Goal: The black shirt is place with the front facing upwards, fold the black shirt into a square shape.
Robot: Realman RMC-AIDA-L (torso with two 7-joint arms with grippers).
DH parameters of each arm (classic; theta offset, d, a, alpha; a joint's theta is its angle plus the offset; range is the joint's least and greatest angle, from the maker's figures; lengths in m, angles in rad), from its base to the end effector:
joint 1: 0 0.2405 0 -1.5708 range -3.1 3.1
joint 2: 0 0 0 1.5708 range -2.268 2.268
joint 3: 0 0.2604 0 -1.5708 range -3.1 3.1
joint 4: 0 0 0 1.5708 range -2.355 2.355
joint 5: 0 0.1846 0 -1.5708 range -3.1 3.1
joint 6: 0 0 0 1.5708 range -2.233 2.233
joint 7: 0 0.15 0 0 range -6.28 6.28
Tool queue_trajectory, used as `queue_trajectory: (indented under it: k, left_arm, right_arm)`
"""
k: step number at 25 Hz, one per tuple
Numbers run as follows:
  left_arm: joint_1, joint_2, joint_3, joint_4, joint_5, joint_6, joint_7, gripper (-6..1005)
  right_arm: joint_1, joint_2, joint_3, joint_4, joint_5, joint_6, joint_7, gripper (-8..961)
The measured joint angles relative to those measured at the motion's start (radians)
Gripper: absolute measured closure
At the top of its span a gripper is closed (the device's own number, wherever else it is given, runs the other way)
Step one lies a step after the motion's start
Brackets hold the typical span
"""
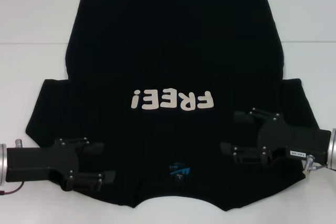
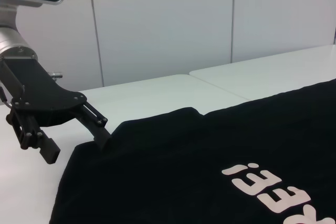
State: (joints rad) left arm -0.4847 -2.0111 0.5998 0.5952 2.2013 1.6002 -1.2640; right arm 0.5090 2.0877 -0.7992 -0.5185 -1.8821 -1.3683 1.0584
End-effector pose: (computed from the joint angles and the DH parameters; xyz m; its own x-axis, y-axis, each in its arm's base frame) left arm -0.2965 0.2869 0.0037 0.8567 0.3681 0.3614 0.4445 -0.8823 -0.1551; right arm 0.2622 0.3133 -0.0377 0.8737 -0.1752 -0.4538 -0.3357 -0.8923 -0.3019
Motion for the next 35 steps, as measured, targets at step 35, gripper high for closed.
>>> queue_trajectory:
  k: [35]
  left_arm:
    - [0.0, -0.001, -0.004, 0.0, 0.0, 0.0, 0.0, 163]
  right_arm:
    - [0.001, 0.002, 0.0, 0.0, 0.0, 0.0, 0.0, 24]
